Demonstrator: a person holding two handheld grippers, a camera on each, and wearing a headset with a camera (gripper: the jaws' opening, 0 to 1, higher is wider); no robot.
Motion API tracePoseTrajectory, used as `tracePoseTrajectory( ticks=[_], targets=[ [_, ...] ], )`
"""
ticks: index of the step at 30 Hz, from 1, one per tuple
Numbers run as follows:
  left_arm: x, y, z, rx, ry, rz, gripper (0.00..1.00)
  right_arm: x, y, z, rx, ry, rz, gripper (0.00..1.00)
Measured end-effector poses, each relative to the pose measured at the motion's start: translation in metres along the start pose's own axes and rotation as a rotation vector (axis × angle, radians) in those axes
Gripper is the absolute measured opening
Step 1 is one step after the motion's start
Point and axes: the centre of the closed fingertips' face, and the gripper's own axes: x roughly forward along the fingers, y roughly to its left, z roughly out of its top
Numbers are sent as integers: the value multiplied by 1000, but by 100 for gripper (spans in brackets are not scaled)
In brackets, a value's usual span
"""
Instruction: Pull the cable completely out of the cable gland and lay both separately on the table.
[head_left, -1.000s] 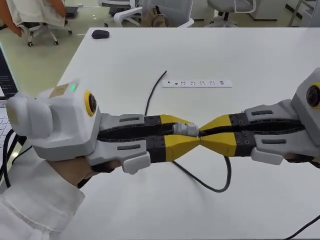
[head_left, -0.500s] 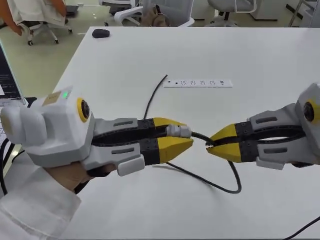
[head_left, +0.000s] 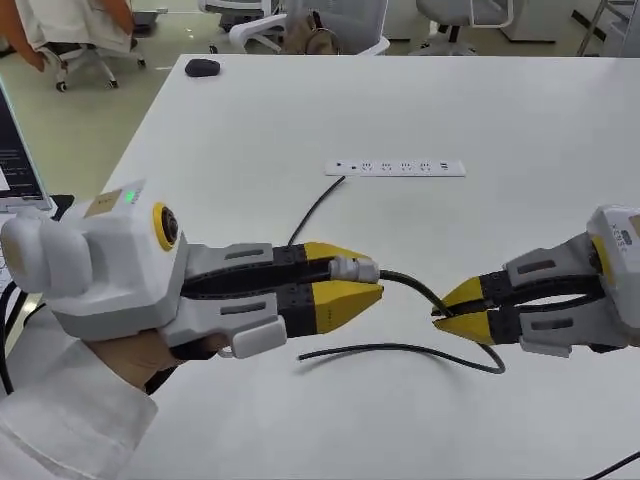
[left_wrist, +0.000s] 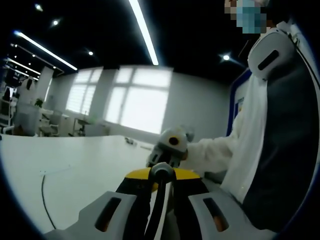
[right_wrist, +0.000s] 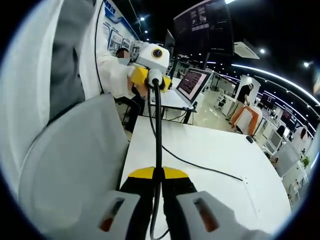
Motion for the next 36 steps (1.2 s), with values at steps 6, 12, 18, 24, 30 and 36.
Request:
tracePoseTrajectory(
  ticks=[6,12,18,24,30,36],
  targets=[
    [3,3,-4,-27,27,9,17,3,-2,-3,34,20,-13,2],
    [3,8,-1,-29,4,24,17,-1,-14,31,80,-125,-73,14],
    [5,9,-4,-30,9,22,17,-10,-16,82,144,-305,-44,20],
    [5,7,-2,-39,-4,18,17,-13,-18,100,181,-389,-22,18],
    [5,7,-1,-36,-5,16,17,-9,-13,104,199,-401,13,15],
    [5,7,1,-35,-17,14,17,-3,-7,100,207,-380,48,4]
  ],
)
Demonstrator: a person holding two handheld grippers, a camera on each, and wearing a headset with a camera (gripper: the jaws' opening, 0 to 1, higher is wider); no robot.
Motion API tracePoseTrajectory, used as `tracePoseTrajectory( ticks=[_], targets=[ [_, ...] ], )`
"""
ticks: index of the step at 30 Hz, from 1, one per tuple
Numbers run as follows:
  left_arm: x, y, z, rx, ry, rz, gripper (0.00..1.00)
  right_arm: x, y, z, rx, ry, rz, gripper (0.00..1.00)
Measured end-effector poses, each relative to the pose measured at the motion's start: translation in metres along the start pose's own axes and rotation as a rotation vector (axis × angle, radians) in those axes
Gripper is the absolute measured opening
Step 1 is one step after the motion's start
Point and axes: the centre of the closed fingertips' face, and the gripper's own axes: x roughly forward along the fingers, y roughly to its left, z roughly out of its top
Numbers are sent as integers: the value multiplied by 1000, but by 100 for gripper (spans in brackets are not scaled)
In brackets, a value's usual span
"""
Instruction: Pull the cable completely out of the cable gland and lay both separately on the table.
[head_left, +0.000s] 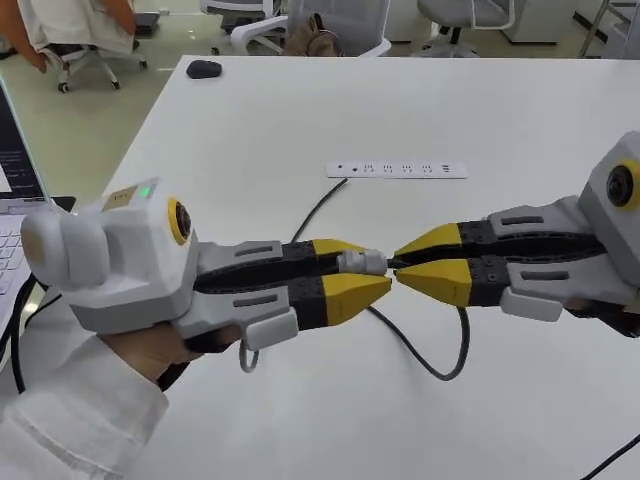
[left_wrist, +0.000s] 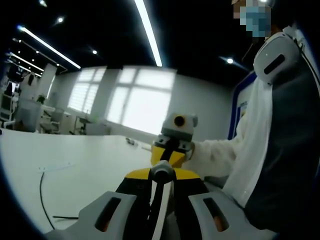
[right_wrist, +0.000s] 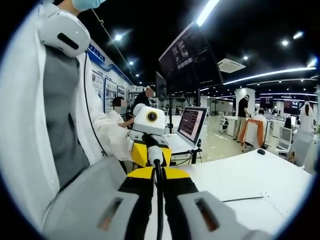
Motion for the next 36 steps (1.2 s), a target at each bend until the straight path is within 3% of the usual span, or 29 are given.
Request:
tracePoseTrajectory(
  ticks=[36],
  targets=[
    [-1,-1,-7,-1,23,-1,17,1,4,-18,-57,69,38,2]
  ],
)
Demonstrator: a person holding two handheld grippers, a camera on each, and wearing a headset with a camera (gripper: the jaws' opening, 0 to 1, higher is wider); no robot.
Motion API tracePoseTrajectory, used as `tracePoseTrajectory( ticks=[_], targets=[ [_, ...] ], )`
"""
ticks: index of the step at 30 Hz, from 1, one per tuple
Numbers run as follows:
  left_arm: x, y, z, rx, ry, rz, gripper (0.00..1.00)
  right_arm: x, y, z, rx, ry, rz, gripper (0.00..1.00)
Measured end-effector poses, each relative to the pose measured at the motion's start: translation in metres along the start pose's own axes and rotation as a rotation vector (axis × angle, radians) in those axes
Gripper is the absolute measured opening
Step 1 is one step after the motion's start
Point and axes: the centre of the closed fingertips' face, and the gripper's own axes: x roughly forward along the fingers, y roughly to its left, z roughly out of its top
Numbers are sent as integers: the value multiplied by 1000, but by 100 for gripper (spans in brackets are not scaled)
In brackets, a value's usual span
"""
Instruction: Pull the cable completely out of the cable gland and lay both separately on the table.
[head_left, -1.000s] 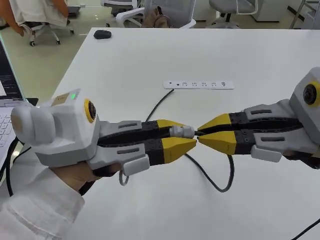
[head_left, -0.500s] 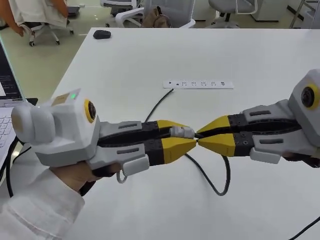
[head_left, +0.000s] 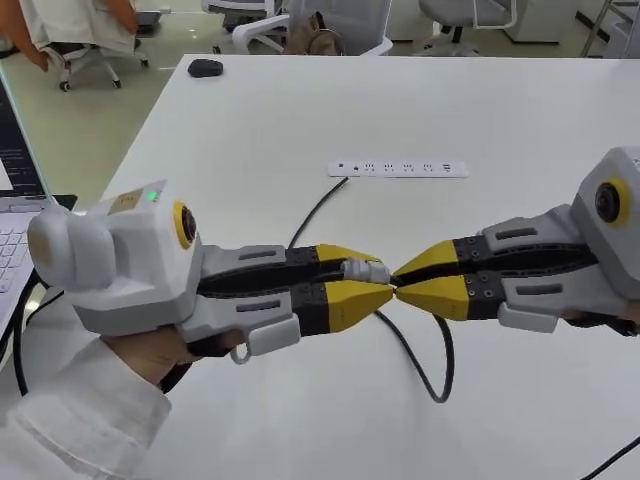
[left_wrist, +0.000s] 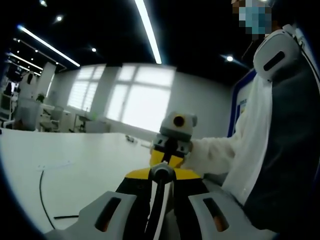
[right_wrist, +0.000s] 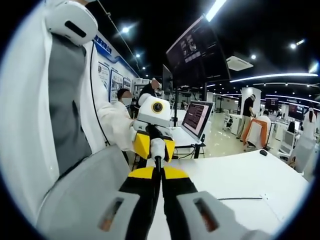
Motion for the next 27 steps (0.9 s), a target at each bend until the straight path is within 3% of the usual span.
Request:
tracePoseTrajectory(
  ticks=[5,10,20,27],
  targets=[
    [-11,5,8,-17,-41,22,17,-12,-7,-16,14,46,-34,2],
    [-14,6,11,-23,-56,25,17,-17,-6,-37,28,112,-48,2],
    [-15,5,11,-31,-60,25,17,-20,-7,-67,62,189,-61,2],
    [-15,5,12,-27,-59,28,17,-22,-9,-72,93,176,-76,2]
  ],
)
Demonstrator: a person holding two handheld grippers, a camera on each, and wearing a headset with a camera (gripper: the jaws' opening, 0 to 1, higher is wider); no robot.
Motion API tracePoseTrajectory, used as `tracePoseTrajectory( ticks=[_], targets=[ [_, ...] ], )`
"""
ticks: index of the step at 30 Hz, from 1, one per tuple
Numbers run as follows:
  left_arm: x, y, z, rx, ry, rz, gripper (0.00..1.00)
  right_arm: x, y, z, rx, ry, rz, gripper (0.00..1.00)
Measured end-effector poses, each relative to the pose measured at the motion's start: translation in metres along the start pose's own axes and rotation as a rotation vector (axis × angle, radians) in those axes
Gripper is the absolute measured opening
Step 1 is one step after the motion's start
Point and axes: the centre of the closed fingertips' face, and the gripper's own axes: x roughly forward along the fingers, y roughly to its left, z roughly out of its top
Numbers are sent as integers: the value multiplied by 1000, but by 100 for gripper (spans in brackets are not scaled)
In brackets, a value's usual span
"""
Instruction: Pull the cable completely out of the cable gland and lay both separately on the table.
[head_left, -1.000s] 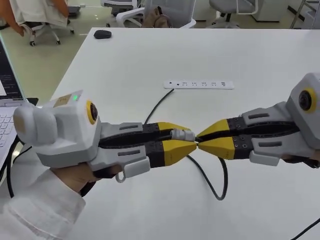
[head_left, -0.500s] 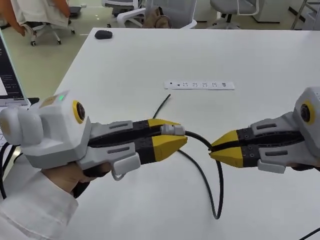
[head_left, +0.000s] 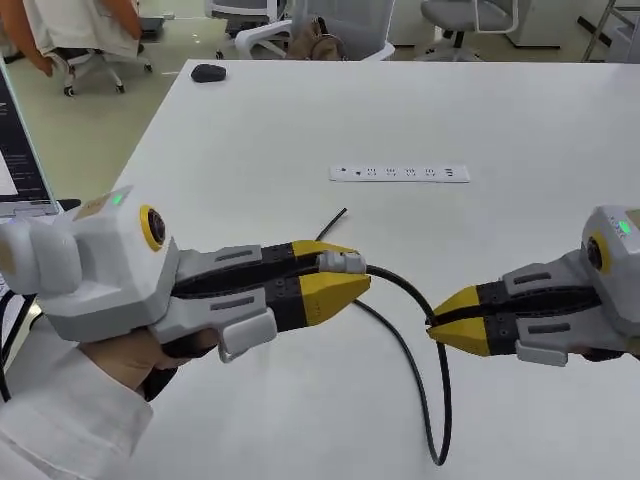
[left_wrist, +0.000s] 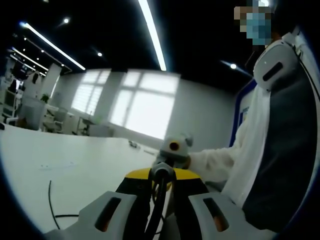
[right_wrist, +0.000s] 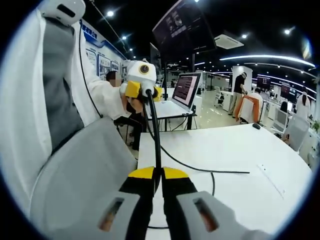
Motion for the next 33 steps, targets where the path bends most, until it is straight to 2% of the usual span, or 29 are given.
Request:
tracePoseTrajectory(
  ticks=[4,8,10,14,17,20,22,29,33],
  targets=[
    [2,-1,-1,3,5,-1,17,2,1,-2,1,9,0,2],
    [4,2,-7,20,47,13,17,3,6,-8,-22,51,25,3],
    [5,4,-8,20,56,21,17,2,6,-8,-22,56,19,4],
    [6,4,-8,12,46,22,17,-1,4,15,-26,-8,-4,21],
    [10,3,-10,8,47,14,17,-3,4,36,-26,-61,8,18],
    [13,2,-11,5,51,7,17,-4,0,58,-31,-131,-9,19],
    [14,2,-11,4,50,4,17,-4,0,68,-42,-160,-8,18],
    [14,1,-10,-1,48,-2,17,0,4,85,-64,-192,10,14],
    [14,0,-10,4,47,-7,17,3,6,89,-62,-207,23,14]
  ],
)
